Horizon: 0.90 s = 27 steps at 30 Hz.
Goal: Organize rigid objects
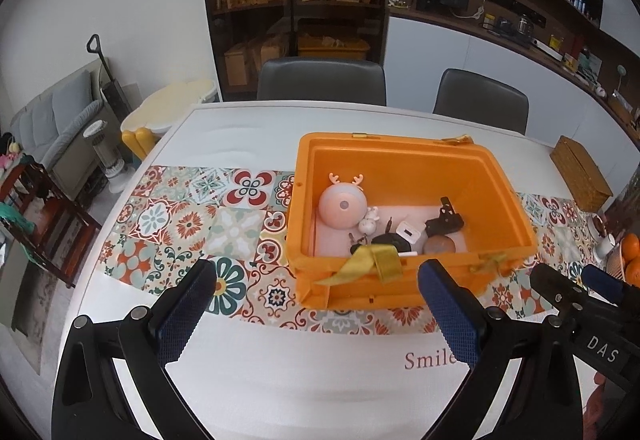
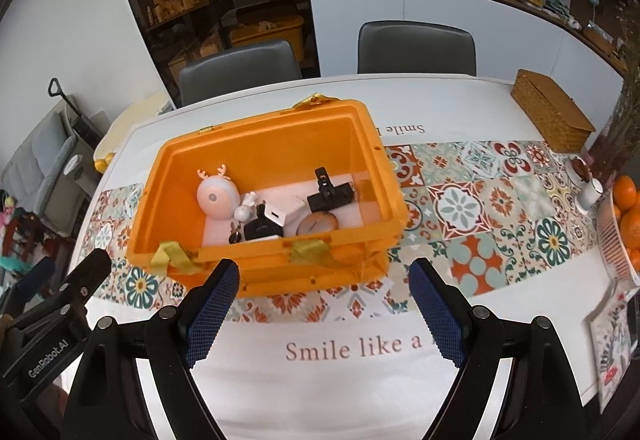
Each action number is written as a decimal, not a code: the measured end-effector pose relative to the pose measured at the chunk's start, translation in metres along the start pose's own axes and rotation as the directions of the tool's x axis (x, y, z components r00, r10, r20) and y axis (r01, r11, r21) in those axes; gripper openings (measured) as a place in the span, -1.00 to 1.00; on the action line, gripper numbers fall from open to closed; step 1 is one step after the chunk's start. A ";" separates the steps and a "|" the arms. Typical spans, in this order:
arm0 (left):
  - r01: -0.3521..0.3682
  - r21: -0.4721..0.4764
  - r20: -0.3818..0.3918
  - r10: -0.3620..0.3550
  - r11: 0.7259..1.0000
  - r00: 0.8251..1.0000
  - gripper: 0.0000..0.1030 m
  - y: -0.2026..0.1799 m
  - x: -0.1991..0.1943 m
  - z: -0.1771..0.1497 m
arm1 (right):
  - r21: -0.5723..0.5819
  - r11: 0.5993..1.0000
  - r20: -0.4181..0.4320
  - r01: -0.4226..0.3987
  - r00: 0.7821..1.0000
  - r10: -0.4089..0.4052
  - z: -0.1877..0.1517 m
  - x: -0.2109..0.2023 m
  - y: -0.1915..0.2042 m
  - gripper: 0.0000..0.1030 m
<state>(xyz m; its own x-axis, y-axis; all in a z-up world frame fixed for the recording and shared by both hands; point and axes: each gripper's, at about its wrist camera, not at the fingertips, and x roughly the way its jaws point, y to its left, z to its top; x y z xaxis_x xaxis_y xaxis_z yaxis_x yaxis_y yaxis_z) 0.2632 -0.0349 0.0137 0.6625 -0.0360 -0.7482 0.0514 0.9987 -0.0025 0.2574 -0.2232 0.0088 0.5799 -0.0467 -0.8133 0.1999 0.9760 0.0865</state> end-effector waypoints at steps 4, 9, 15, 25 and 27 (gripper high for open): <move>0.000 0.010 0.006 0.000 1.000 1.000 0.99 -0.003 -0.011 -0.007 | -0.003 1.000 0.002 0.000 1.000 0.000 -0.007 -0.009 -0.004 0.68; -0.003 0.024 0.014 0.003 1.000 1.000 0.99 -0.007 -0.022 -0.014 | -0.016 1.000 0.011 0.007 1.000 -0.007 -0.017 -0.022 -0.007 0.68; -0.006 0.043 0.014 0.006 0.999 1.000 0.99 -0.009 -0.030 -0.025 | -0.034 0.999 0.016 0.013 1.000 -0.012 -0.027 -0.035 -0.009 0.68; 0.004 0.055 0.018 -0.005 0.999 1.000 0.99 -0.012 -0.044 -0.034 | -0.037 0.999 0.007 0.013 1.000 -0.013 -0.041 -0.044 -0.017 0.68; 0.004 0.059 0.020 -0.006 0.998 1.000 0.99 -0.014 -0.046 -0.036 | -0.037 0.999 0.006 0.013 1.000 -0.013 -0.042 -0.045 -0.018 0.68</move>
<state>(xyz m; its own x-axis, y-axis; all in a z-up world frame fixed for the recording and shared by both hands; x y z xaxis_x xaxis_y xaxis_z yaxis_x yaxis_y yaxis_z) 0.2056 -0.0455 0.0242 0.6772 -0.0422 -0.7346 0.0983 0.9946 0.0334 0.1944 -0.2294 0.0193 0.5822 -0.0607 -0.8108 0.1784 0.9824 0.0546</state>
